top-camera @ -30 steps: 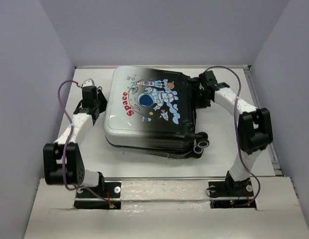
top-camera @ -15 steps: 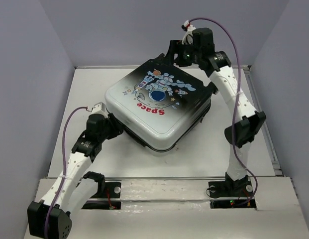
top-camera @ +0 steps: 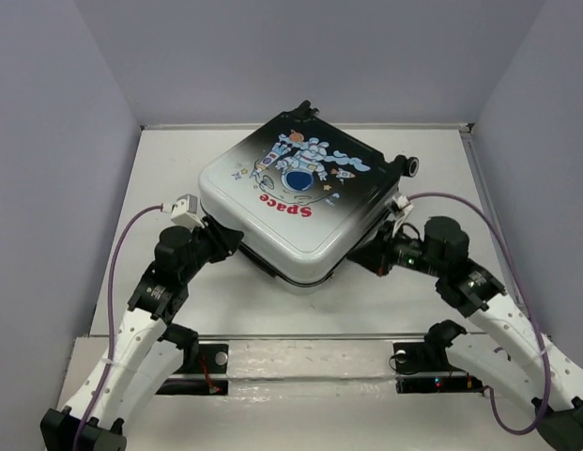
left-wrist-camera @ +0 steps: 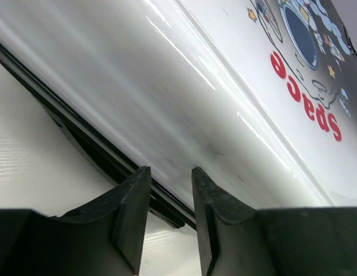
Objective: Pack the luggage
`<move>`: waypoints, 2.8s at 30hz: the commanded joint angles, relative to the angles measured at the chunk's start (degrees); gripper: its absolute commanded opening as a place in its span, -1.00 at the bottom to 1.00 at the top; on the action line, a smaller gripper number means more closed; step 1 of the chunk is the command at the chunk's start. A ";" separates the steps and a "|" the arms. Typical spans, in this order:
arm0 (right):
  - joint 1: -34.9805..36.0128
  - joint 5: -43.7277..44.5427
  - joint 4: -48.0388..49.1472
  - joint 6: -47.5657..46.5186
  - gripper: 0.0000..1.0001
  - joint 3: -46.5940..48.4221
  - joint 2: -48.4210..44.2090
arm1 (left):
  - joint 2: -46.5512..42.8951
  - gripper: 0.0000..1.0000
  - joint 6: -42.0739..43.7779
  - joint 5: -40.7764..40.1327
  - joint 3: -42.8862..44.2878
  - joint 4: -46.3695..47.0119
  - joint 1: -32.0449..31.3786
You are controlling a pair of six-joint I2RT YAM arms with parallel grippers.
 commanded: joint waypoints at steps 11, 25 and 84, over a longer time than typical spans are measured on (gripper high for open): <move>9.49 8.70 25.07 5.07 0.16 -24.98 0.26 | -0.96 -0.40 -2.53 6.01 -2.44 0.81 -15.39; 11.07 11.07 53.96 2.69 0.00 -31.04 15.55 | 6.67 -0.40 -3.85 1.43 -0.69 4.32 -24.37; 39.83 70.58 -3.21 18.53 -0.50 2.51 11.69 | 34.09 0.85 5.64 -4.73 43.25 2.39 5.94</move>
